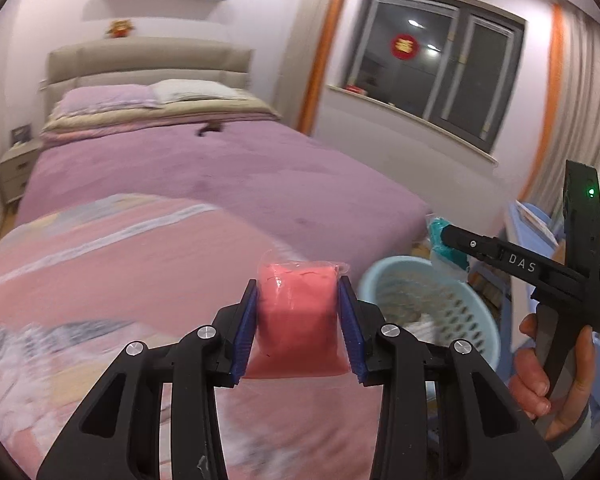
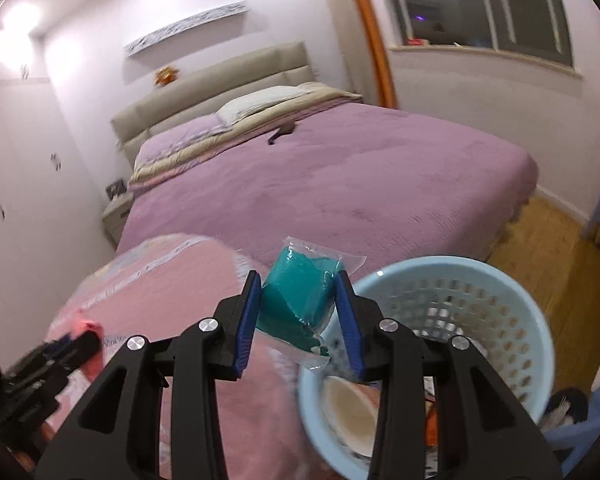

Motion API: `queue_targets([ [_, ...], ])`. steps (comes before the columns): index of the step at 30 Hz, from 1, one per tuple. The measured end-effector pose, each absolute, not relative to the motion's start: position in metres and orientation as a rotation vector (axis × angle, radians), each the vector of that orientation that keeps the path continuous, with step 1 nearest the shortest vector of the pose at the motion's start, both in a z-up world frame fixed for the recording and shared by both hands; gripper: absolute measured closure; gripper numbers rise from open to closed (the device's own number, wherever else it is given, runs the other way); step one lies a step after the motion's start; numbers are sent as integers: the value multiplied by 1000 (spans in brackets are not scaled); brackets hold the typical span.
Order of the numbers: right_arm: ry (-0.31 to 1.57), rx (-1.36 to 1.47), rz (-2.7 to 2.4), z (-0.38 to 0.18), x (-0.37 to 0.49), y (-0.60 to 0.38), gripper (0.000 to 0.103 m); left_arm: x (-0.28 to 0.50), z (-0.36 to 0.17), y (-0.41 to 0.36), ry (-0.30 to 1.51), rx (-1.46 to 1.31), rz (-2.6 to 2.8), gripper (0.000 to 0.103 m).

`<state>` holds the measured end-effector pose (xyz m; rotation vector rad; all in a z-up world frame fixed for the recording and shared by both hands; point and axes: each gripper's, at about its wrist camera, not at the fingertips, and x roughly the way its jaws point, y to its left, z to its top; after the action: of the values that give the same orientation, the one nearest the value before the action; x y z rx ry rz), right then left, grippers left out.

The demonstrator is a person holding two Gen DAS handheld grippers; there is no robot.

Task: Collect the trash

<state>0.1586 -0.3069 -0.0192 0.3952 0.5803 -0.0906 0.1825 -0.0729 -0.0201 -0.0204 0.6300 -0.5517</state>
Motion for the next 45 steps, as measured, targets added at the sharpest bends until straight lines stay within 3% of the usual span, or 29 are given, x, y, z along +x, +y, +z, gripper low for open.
queue_targets([
  [14,694,500,-304,-69,139,-385,66,193,-46,-228,739,67,-765,64],
  [16,706,512,-310,-73,138,-392,65,194,-52,-232,743,61,-763,40],
  [18,709,515,-320,-74,134,-397,60,194,-53,-235,729,68,-742,31],
  [20,706,519,-322,-72,132,-400,57,192,-55,-239,731,79,-736,31],
  [31,622,434,-219,-31,110,-364,57,153,-20,-187,585,88,-625,13],
  [36,499,323,-218,-14,80,-334,46,121,-7,-145,473,105,-491,10],
  [45,314,166,-310,-8,35,-286,45,86,-40,-79,242,218,-108,9],
])
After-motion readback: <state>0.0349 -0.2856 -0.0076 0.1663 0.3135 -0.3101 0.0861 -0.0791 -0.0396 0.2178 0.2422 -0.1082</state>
